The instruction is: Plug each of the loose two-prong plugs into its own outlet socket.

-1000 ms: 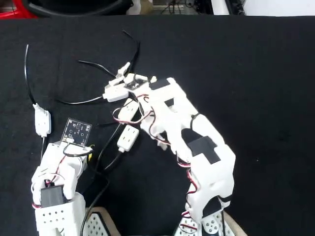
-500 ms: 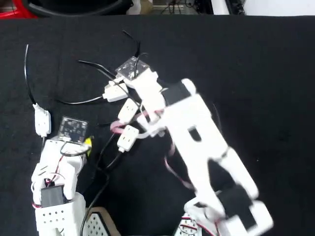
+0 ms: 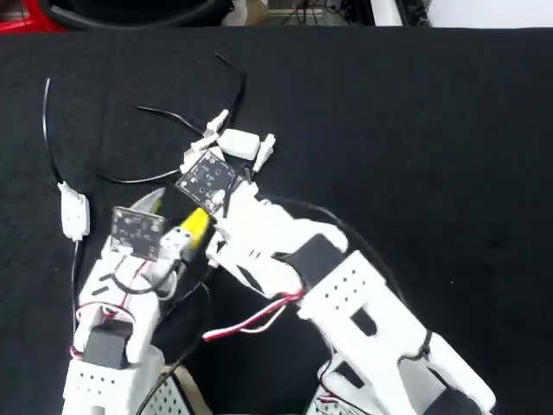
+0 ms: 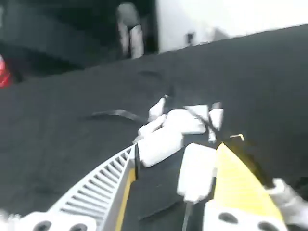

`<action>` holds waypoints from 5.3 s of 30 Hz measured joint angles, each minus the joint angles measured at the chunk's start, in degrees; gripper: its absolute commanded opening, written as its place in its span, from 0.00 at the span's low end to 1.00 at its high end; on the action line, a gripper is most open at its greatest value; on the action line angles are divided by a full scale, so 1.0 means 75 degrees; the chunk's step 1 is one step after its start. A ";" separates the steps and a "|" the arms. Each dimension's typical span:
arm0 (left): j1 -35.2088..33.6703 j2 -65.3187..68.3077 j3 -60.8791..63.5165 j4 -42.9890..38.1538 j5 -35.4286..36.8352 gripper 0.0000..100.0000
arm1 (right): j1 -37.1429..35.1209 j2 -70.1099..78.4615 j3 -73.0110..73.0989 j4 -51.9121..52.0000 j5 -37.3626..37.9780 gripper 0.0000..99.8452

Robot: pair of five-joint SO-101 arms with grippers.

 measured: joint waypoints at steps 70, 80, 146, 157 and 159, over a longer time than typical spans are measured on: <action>-0.3470 0.0000 0.0621 0.1442 -0.0785 0.26 | 0.0879 0.3071 0.1735 -0.4689 0.1172 0.01; -0.1676 0.0000 0.0574 0.0094 -0.0481 0.26 | 0.1196 0.5181 -0.0856 -0.2063 0.1278 0.01; -0.6013 0.0000 0.0457 0.2204 -0.0281 0.26 | 0.1020 0.4700 -0.0035 -0.2555 0.2098 0.01; -0.5943 0.0000 0.0457 0.2133 -0.0281 0.26 | 0.3997 0.4806 -0.0305 -0.1946 0.4138 0.01; -0.5638 0.0000 0.0457 0.2133 -0.0281 0.26 | 0.4442 0.4806 -0.0551 -0.1946 0.4220 0.01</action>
